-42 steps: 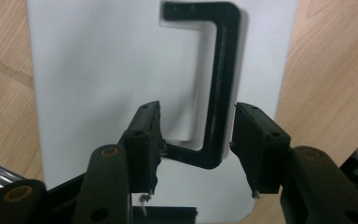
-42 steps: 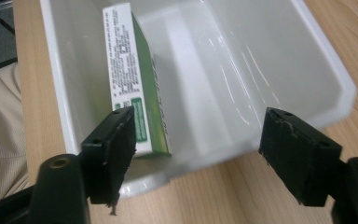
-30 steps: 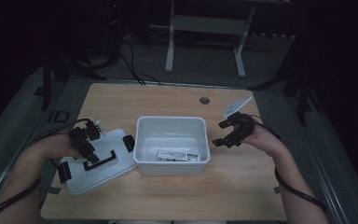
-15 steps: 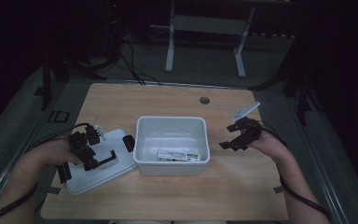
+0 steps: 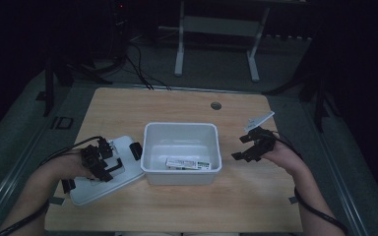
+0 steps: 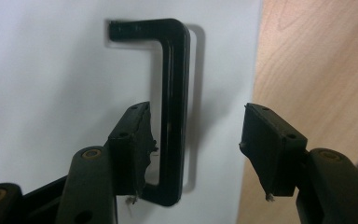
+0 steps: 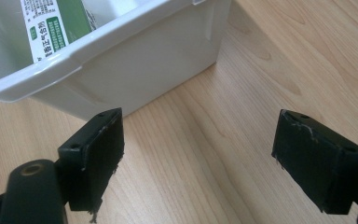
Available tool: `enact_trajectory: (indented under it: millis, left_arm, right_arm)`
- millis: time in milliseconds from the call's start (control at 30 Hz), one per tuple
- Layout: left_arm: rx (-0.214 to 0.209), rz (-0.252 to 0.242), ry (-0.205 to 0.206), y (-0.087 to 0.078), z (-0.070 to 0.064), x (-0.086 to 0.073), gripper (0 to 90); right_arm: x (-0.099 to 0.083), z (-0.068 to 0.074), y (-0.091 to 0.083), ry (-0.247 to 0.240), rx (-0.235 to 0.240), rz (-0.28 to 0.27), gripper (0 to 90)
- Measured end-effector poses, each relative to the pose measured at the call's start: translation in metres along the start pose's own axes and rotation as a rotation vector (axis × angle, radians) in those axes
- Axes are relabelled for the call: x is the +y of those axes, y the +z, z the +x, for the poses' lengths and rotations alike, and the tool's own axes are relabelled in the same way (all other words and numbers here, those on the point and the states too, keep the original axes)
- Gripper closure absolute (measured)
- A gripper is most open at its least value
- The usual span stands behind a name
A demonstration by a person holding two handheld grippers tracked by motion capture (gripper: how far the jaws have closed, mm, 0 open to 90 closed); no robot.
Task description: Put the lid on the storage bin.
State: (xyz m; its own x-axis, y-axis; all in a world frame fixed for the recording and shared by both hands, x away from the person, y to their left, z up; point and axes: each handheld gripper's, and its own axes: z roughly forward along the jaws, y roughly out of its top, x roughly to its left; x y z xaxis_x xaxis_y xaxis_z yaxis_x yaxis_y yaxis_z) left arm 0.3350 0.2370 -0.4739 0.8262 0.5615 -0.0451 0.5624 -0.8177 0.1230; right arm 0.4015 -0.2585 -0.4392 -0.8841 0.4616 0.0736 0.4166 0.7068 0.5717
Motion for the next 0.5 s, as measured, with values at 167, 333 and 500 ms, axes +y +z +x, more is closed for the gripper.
enact_trajectory:
  millis: [167, 333, 500]
  left_arm:
    - [0.023, 0.008, 0.000, 0.0044, 0.0009, 0.0033, 44.0]
    - [0.030, 0.012, -0.003, 0.0099, 0.0029, 0.0052, 47.4]
    - [0.069, 0.014, -0.007, 0.0071, 0.0053, 0.0065, 54.2]
  right_arm:
    - [0.0007, 0.0001, 0.0027, 0.001, 0.011, -0.002, 16.3]
    - [-0.0002, -0.0005, 0.0045, 0.004, 0.019, 0.000, 16.4]
    - [-0.0027, -0.0018, 0.0039, 0.012, 0.023, -0.002, 16.6]
